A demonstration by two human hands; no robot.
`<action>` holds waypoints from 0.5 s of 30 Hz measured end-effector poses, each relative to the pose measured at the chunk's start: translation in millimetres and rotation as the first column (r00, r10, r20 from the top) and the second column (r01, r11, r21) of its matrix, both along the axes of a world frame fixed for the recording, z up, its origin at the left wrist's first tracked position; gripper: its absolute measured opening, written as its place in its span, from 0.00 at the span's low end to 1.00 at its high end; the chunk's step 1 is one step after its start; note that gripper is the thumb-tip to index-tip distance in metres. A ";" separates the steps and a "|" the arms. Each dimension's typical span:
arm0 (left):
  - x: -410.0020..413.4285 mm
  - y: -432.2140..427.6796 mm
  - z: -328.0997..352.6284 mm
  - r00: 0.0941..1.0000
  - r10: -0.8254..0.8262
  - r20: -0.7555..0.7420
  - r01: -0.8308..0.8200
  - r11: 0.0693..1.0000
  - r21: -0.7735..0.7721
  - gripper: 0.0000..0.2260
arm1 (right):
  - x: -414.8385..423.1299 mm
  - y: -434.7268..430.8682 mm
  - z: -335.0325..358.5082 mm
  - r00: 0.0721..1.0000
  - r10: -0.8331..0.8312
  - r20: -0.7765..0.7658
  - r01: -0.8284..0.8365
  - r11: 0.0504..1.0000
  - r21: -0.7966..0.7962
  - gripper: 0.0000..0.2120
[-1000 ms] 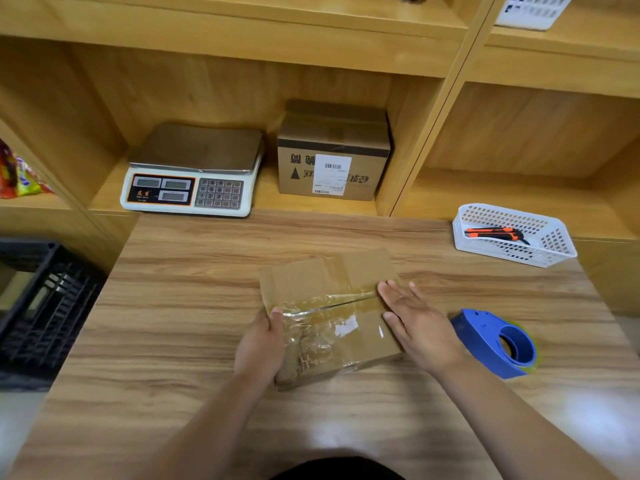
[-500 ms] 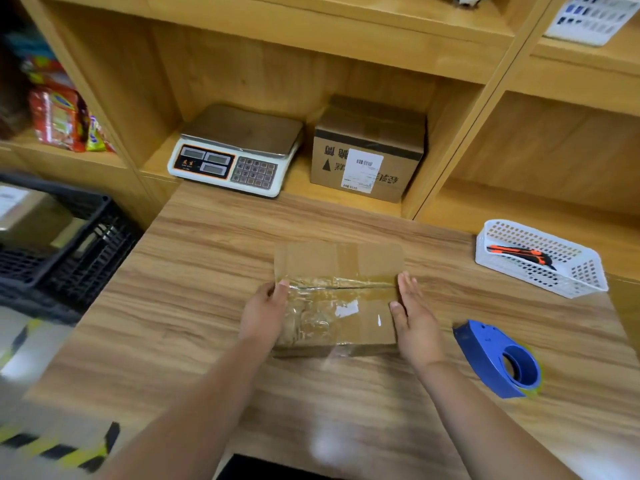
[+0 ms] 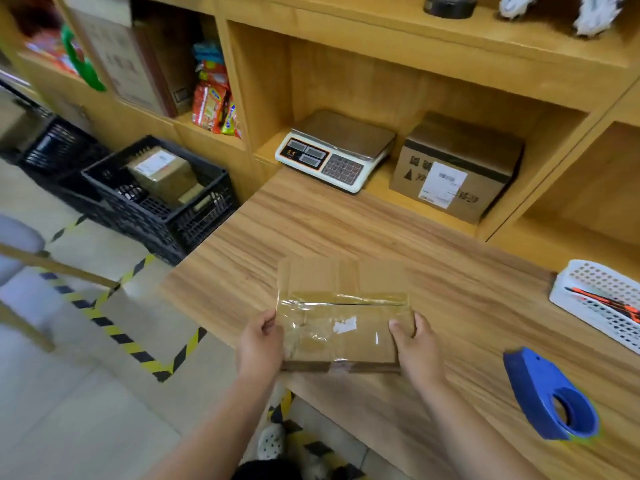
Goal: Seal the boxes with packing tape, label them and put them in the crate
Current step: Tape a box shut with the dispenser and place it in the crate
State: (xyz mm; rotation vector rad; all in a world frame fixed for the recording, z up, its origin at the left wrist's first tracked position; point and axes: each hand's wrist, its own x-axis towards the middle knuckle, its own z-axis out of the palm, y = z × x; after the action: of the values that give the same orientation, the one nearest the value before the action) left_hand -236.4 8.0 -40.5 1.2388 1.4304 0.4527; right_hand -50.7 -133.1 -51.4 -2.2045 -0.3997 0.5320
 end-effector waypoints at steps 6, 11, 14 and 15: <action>-80.3 25.0 14.2 0.956 0.285 0.069 -0.288 0.956 0.046 0.12 | -65.5 58.4 9.4 0.972 0.210 -0.107 -0.210 0.978 0.017 0.29; -152.8 65.8 8.0 0.888 0.439 0.140 -0.445 0.895 0.016 0.11 | -124.0 128.3 19.5 0.924 0.365 -0.112 -0.362 0.931 0.048 0.28; -202.8 98.7 6.9 0.849 0.504 0.159 -0.513 0.858 0.024 0.08 | -167.7 181.8 23.2 0.894 0.437 -0.103 -0.432 0.899 0.069 0.27; -220.9 112.0 6.9 0.843 0.514 0.161 -0.525 0.851 0.032 0.08 | -184.5 200.6 23.2 0.888 0.448 -0.103 -0.442 0.894 0.073 0.27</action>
State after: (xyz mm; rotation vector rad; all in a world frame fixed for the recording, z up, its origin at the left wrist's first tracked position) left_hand -457.2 120.0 -33.6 0.8352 1.6277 0.9574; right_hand -235.2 67.6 -28.2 -2.0219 -0.8577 0.8842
